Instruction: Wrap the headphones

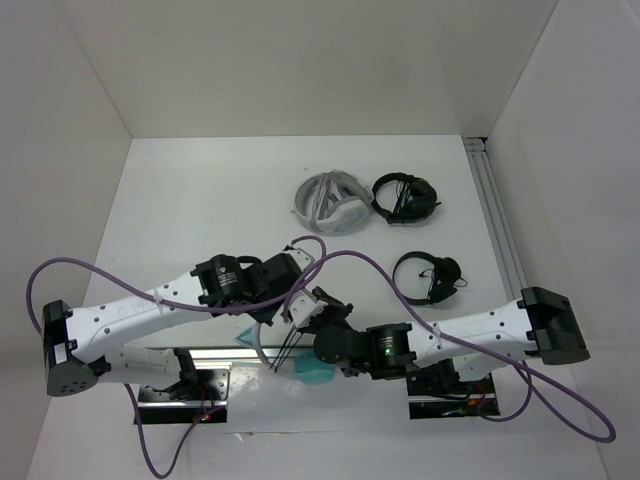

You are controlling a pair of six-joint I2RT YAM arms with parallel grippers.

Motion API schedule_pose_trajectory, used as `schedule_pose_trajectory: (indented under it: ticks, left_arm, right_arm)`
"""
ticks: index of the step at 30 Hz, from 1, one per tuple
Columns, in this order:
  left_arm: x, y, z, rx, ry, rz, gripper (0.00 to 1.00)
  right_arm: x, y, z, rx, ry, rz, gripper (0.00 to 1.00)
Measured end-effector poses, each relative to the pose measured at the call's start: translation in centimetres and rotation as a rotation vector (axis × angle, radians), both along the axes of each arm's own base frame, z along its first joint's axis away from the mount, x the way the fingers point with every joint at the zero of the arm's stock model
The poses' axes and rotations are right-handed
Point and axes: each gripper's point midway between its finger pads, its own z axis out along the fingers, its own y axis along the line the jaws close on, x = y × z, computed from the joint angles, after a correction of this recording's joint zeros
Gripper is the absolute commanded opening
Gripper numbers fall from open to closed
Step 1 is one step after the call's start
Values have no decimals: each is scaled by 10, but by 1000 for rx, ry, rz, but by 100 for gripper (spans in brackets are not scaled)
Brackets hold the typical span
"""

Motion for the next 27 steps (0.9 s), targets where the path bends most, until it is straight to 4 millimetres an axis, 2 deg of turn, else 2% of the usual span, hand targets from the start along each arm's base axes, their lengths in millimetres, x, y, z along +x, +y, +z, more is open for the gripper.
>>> schedule_pose_trajectory:
  ticks: [8, 12, 14, 18, 27]
  left_arm:
    - [-2, 5, 12, 5, 0, -7, 0]
    - [4, -3, 44, -64, -65, -24, 0]
    - [9, -4, 53, -80, -93, -18, 0]
    - [8, -5, 54, -83, -96, -22, 0]
    - [4, 1, 53, -56, -86, -45, 0]
  right_arm:
    - [1, 4, 4, 46, 3, 9, 19]
    - [22, -20, -10, 79, 29, -86, 20]
    - [26, -26, -7, 128, 40, -114, 20]
    - [25, -29, 1, 216, 61, -111, 21]
    - [29, -38, -2, 205, 61, -134, 37]
